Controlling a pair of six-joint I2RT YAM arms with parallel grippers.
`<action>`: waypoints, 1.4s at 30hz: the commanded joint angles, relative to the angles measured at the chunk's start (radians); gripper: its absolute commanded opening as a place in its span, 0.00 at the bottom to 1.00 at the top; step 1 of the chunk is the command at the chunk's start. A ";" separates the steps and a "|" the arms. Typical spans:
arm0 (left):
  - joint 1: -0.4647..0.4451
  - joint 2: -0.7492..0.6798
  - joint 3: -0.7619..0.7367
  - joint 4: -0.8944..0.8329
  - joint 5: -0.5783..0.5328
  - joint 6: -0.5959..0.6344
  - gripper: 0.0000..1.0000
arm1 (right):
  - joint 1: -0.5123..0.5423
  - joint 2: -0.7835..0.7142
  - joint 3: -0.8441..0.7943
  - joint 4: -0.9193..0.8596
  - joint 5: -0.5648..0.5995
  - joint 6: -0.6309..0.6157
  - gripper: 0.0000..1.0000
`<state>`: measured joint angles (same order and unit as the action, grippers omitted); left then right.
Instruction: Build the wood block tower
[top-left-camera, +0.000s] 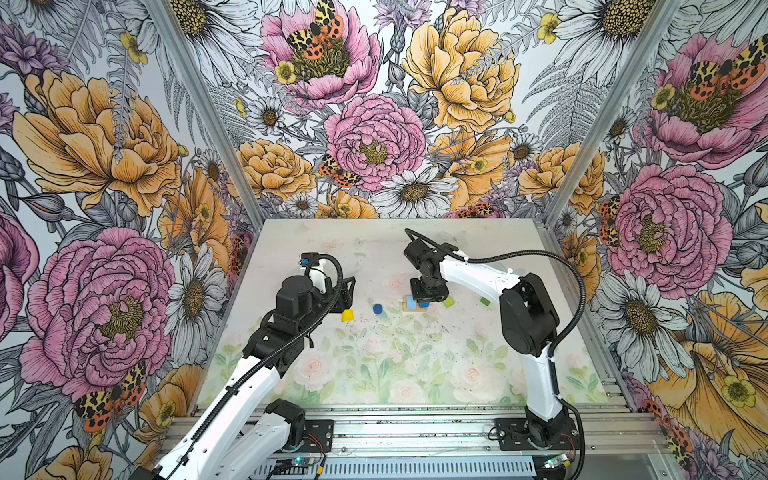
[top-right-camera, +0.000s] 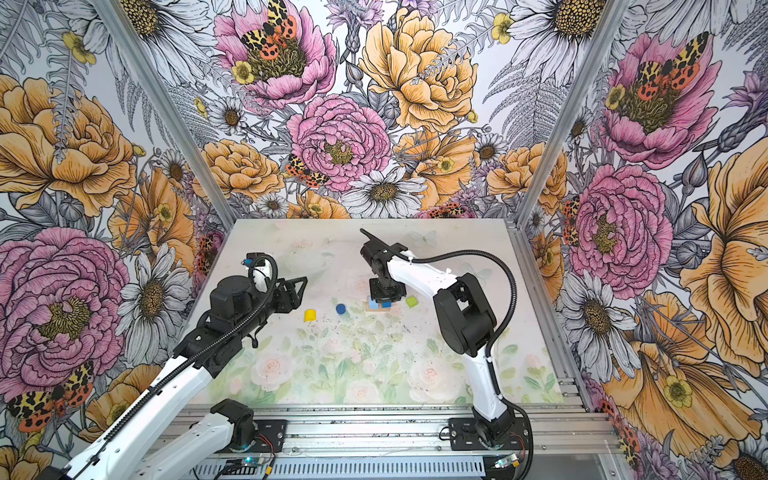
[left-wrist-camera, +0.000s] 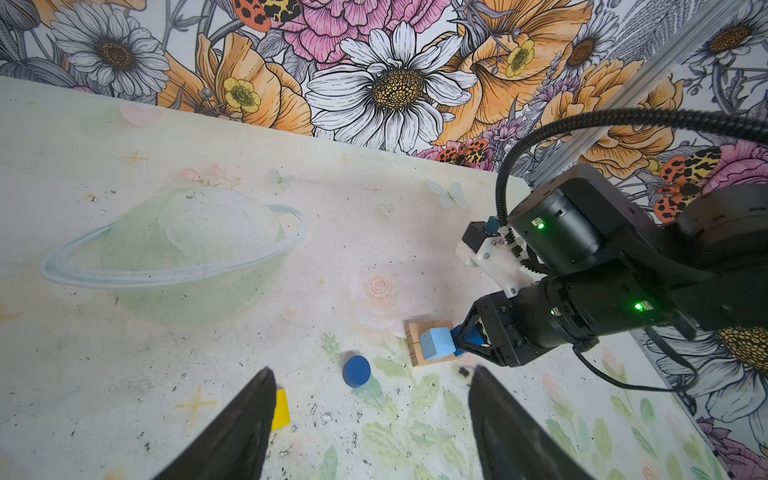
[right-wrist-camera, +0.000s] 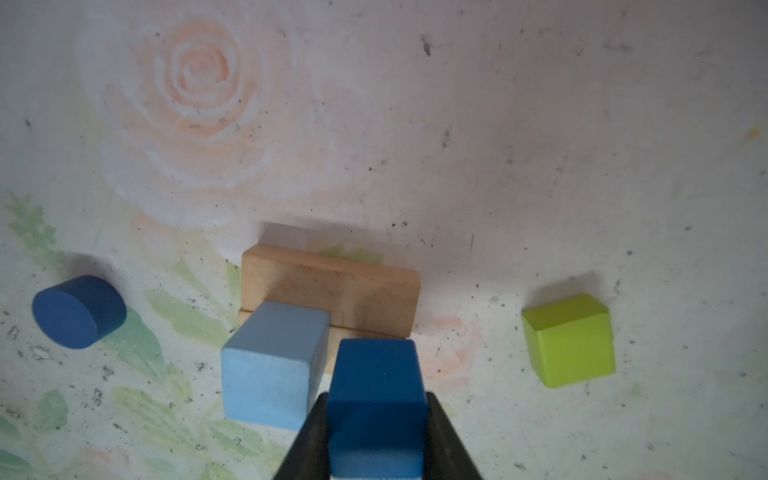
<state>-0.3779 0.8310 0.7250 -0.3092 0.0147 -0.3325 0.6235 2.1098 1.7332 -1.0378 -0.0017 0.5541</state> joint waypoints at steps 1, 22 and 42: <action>-0.008 -0.017 -0.007 0.008 -0.022 0.021 0.75 | 0.007 0.015 0.034 0.013 -0.006 0.012 0.00; -0.015 -0.023 -0.009 0.005 -0.031 0.024 0.75 | 0.010 0.034 0.046 0.012 -0.011 0.012 0.16; -0.017 -0.023 -0.007 0.003 -0.032 0.026 0.74 | 0.011 0.033 0.049 0.012 -0.012 0.010 0.31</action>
<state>-0.3843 0.8242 0.7250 -0.3096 0.0067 -0.3290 0.6281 2.1250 1.7535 -1.0355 -0.0093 0.5606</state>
